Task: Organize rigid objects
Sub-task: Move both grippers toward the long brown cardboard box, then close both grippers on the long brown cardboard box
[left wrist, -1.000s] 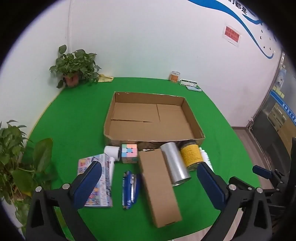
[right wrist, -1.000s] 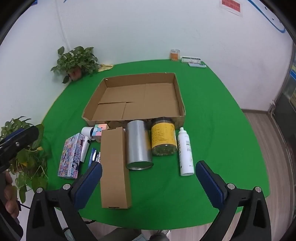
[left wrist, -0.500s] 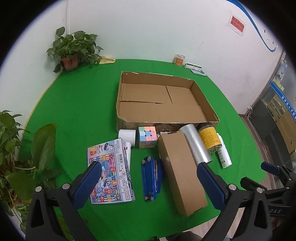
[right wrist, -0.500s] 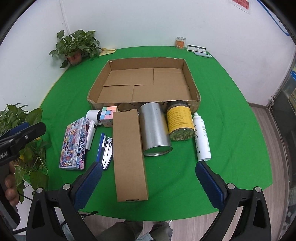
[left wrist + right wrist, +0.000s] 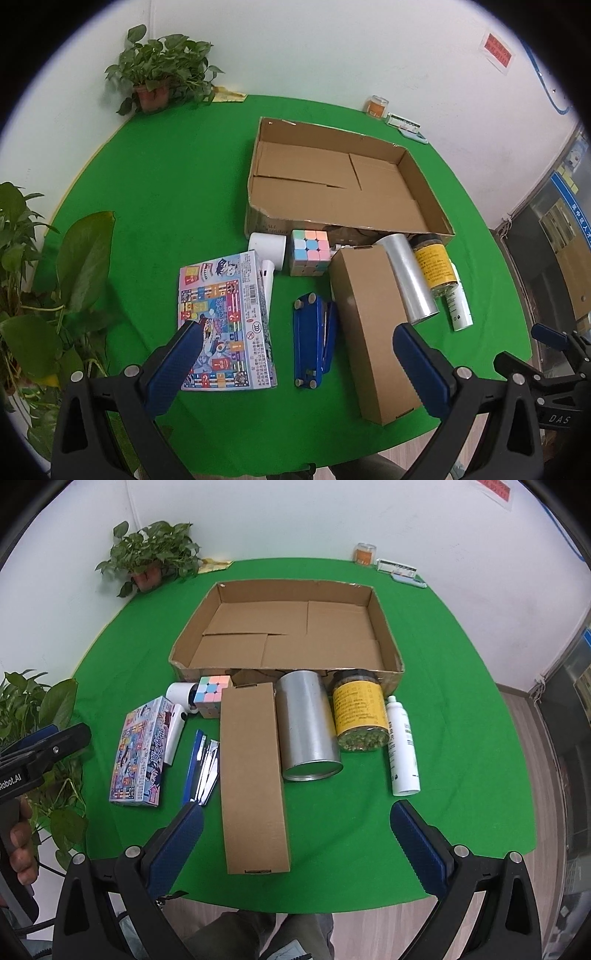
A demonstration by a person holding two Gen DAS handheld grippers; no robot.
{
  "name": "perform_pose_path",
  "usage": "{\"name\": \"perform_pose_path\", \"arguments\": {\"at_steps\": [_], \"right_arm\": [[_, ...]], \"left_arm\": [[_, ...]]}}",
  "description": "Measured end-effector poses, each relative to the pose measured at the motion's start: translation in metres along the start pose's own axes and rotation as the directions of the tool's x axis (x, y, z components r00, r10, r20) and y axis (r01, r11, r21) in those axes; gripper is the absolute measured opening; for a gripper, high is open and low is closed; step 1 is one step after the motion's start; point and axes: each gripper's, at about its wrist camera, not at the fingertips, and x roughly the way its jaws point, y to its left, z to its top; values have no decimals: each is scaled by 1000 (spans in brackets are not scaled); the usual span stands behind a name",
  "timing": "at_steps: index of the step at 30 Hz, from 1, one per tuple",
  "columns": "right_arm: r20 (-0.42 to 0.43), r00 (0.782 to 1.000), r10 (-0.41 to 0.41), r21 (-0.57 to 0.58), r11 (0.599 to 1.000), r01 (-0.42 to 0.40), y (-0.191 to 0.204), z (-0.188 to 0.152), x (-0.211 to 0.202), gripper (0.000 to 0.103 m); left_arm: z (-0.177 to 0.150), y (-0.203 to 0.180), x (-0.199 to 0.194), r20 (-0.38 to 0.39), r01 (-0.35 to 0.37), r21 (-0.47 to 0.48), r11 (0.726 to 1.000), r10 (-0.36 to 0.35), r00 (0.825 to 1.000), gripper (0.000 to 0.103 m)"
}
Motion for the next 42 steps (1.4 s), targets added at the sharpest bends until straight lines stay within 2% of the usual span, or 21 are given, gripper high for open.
{"name": "perform_pose_path", "arguments": {"at_steps": [7,16,21,24,29,34,38,42], "right_arm": [[-13,998,61,-10,998,-61,-3,16,19,102],[-36,989,141,7,990,-140,-38,38,53,102],[-82,979,188,20,982,-187,-57,37,75,102],[-118,964,240,57,970,-235,-67,31,86,102],[-165,949,269,24,963,-268,-62,15,105,102],[-170,940,297,-26,952,-305,-35,-6,113,102],[-132,948,289,-48,954,-297,-12,-10,111,102],[-184,951,247,-41,965,-259,14,-17,125,101]], "left_arm": [[7,-6,7,-43,-19,-20,1000,18,999,102],[20,-41,30,-105,-53,-12,999,51,993,102],[26,-58,47,-157,-23,-67,997,12,987,102],[28,-67,55,-175,-8,-83,997,-6,985,102],[17,-74,75,-231,-5,-141,990,-28,973,102],[6,-75,82,-244,-32,-95,995,8,970,102],[7,-61,69,-217,-20,-83,996,1,976,102],[-4,-36,63,-227,-25,-80,996,6,974,102]]}}
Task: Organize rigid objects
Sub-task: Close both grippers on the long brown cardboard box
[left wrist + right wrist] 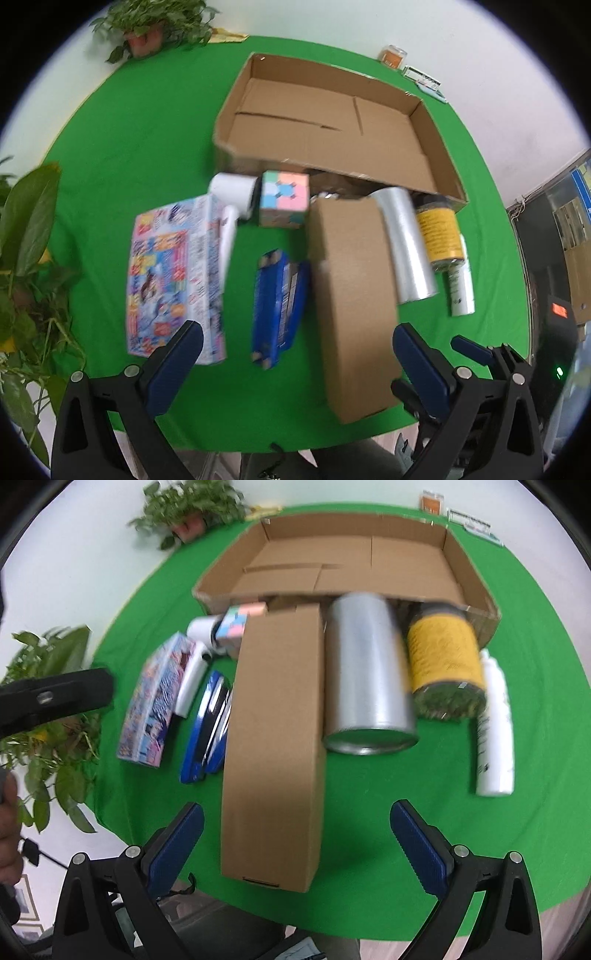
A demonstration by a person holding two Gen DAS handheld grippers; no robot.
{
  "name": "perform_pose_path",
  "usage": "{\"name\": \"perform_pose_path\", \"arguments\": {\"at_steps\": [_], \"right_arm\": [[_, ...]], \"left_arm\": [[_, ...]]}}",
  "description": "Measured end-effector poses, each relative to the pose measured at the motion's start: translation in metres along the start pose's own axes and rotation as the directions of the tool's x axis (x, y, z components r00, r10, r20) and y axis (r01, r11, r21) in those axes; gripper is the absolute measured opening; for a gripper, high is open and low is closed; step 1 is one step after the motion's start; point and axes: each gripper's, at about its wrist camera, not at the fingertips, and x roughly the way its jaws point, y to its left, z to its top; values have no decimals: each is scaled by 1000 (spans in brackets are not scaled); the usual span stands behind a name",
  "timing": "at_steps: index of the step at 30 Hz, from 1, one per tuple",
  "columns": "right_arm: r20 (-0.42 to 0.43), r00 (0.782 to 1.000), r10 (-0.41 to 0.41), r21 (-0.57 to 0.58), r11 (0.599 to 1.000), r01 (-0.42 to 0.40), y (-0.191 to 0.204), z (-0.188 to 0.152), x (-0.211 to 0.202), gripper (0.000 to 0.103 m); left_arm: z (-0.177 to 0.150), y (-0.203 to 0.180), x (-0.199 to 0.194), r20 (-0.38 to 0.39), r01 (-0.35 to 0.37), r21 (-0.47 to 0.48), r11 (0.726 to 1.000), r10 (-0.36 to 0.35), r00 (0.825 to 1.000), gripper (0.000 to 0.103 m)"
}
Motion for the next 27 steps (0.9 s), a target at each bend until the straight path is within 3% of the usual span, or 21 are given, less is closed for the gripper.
{"name": "perform_pose_path", "arguments": {"at_steps": [6,11,13,14,16,19,21,23,25,27], "right_arm": [[-66,985,-158,-14,987,157,26,-8,36,98],[-116,983,-139,21,990,142,38,-13,62,85],[-114,988,-108,18,994,111,45,-14,63,70],[-110,985,-136,-8,991,136,52,-16,60,67],[-94,985,-141,-14,990,140,58,-19,51,48],[-132,989,-63,85,994,75,48,-28,43,43],[-145,989,-41,131,990,60,42,-35,43,44],[-137,989,-54,121,990,71,43,-39,42,55],[-105,993,-47,109,992,58,45,-42,38,89],[-69,996,-56,91,994,62,49,-43,36,99]], "left_arm": [[-28,51,-12,11,56,-74,996,-55,998,102],[-46,78,-12,0,94,-104,990,-94,996,102],[-50,82,-13,4,108,-104,989,-108,994,102],[-52,84,-15,12,121,-103,987,-120,993,101],[-56,85,-16,30,157,-97,983,-155,987,101],[-60,83,-2,-7,204,-111,973,-206,978,101],[-63,80,10,-36,231,-128,965,-237,971,101],[-64,74,21,-61,250,-131,959,-260,964,101],[-65,67,28,-83,257,-118,959,-267,960,101],[-67,66,29,-85,255,-106,961,-264,961,101]]}}
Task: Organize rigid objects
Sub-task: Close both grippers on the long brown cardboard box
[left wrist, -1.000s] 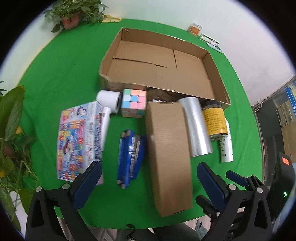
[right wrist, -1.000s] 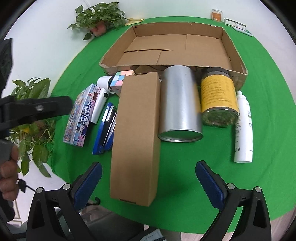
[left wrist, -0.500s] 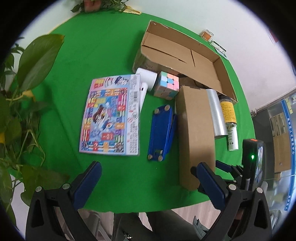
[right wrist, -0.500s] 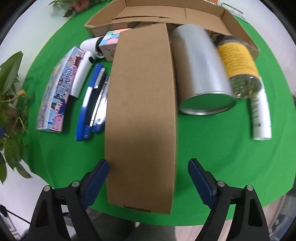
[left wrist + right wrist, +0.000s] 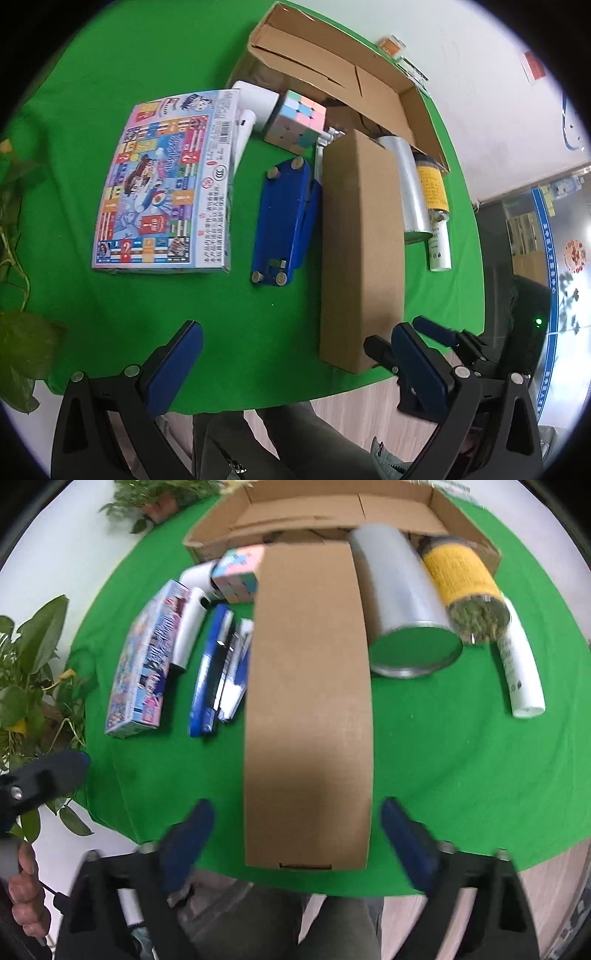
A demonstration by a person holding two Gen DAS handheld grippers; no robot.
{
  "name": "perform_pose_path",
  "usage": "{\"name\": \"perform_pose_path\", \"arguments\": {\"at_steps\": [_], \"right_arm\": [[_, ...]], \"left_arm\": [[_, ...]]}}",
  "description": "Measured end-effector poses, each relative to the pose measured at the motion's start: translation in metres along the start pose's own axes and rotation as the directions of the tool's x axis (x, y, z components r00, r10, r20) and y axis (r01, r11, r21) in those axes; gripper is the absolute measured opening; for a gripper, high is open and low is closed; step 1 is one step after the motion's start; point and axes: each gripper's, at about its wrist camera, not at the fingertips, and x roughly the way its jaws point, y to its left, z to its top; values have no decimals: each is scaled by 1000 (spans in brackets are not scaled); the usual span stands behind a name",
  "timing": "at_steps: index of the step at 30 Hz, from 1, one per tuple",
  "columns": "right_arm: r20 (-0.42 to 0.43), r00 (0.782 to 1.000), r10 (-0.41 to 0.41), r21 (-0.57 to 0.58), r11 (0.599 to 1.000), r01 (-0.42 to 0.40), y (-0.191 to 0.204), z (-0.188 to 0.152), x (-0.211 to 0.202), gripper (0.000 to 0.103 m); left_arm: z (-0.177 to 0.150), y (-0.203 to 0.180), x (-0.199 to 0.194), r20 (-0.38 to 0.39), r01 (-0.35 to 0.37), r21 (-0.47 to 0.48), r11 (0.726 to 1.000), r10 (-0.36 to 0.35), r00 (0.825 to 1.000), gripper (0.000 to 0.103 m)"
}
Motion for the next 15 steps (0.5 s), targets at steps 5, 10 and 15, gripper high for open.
{"name": "perform_pose_path", "arguments": {"at_steps": [5,10,15], "right_arm": [[-28,995,-94,-12,995,94,8,9,30,99],[-67,998,-14,28,999,16,2,9,43,78],[-146,976,162,116,983,-145,-21,-11,38,78]], "left_arm": [[-5,5,0,-10,-51,7,999,51,999,101],[-7,7,4,-29,-59,-16,998,58,998,101],[-6,-5,35,-87,114,-90,989,-122,989,101]]}}
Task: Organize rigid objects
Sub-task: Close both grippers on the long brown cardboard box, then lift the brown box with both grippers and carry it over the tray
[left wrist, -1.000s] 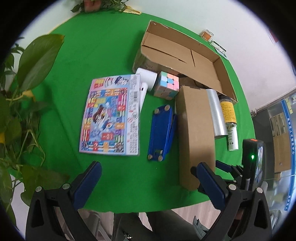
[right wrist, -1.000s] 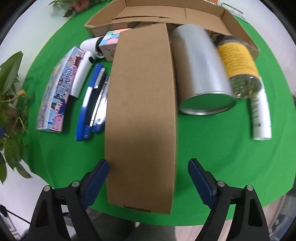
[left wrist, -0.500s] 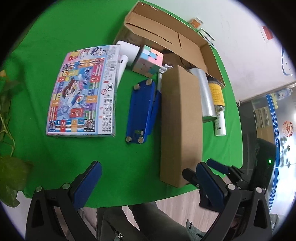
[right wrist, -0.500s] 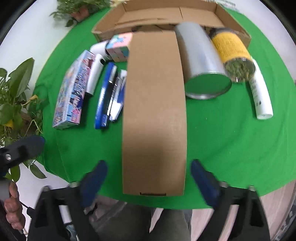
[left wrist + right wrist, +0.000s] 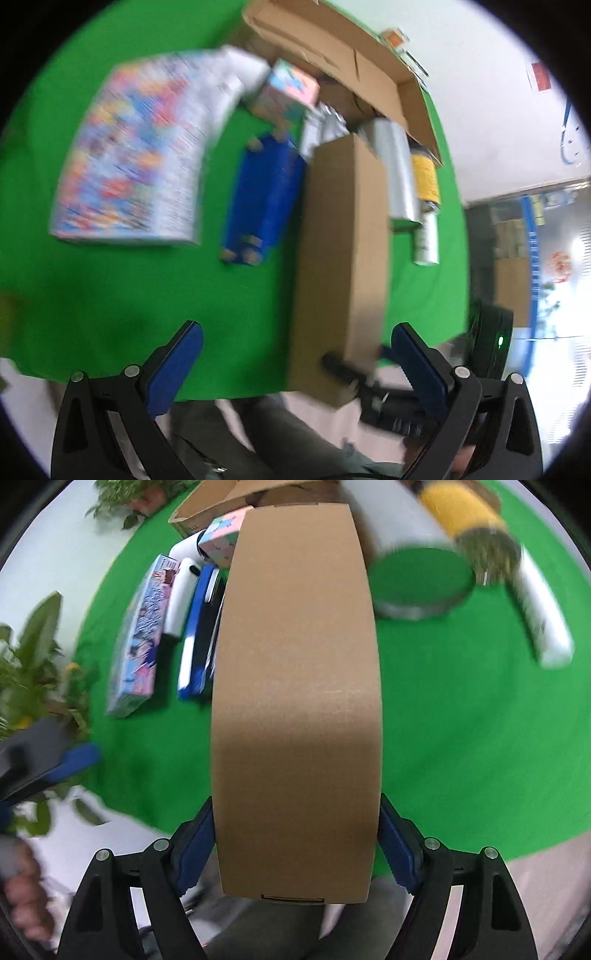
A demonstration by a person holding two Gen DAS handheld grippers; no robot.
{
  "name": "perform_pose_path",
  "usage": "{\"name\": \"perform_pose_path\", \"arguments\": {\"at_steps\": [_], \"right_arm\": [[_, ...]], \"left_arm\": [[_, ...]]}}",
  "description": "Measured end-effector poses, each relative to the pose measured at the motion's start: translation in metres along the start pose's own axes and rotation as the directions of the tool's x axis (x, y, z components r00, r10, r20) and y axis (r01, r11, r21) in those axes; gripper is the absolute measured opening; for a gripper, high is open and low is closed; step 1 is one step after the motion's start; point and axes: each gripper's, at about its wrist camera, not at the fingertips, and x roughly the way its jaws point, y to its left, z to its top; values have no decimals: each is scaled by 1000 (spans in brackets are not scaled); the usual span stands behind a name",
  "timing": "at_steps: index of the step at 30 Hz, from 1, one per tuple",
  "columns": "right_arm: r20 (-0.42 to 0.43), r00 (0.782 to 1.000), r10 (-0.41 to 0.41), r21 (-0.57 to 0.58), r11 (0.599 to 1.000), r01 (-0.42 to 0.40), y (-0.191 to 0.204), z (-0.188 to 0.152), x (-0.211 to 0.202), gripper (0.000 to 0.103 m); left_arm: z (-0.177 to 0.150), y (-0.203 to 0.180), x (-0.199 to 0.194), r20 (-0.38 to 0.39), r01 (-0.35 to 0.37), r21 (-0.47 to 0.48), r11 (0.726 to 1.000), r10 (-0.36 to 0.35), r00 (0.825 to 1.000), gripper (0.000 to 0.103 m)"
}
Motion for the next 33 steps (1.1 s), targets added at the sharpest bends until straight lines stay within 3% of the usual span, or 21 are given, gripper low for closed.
{"name": "perform_pose_path", "arguments": {"at_steps": [4,7,9,10,11,12,16,21,28,31,33], "right_arm": [[-48,995,89,18,996,-89,-11,-4,4,78],[-53,988,146,27,989,-144,-18,-5,6,78],[-59,982,180,29,983,-179,-21,-9,4,78],[-67,980,189,29,982,-188,-18,-8,4,78],[-72,979,190,24,982,-189,-18,-7,4,78],[-76,979,188,15,982,-188,-17,-4,2,78],[-36,973,229,-11,973,-230,-15,8,-31,78],[102,950,294,-118,952,-282,1,32,-99,78],[319,881,350,-232,930,-285,19,76,-194,78],[377,847,375,-265,920,-289,12,86,-230,77],[393,835,384,-286,914,-286,14,99,-246,77]], "left_arm": [[1,-10,52,-119,60,-14,998,-61,991,101],[-3,-13,83,-196,36,-22,999,-40,980,101],[-6,-15,94,-225,26,-29,999,-32,974,93],[-7,-14,96,-227,55,-52,997,-66,972,89],[-8,-15,94,-224,89,-76,993,-104,969,75],[-8,-18,91,-219,92,-92,992,-111,969,75],[-2,-45,58,-142,74,-56,996,-82,986,74],[21,-105,-8,4,31,68,997,-32,999,74],[65,-178,-77,188,-3,192,981,-34,981,74],[75,-201,-92,242,-23,222,975,-33,970,74],[79,-205,-99,274,-29,232,972,-37,961,74]]}}
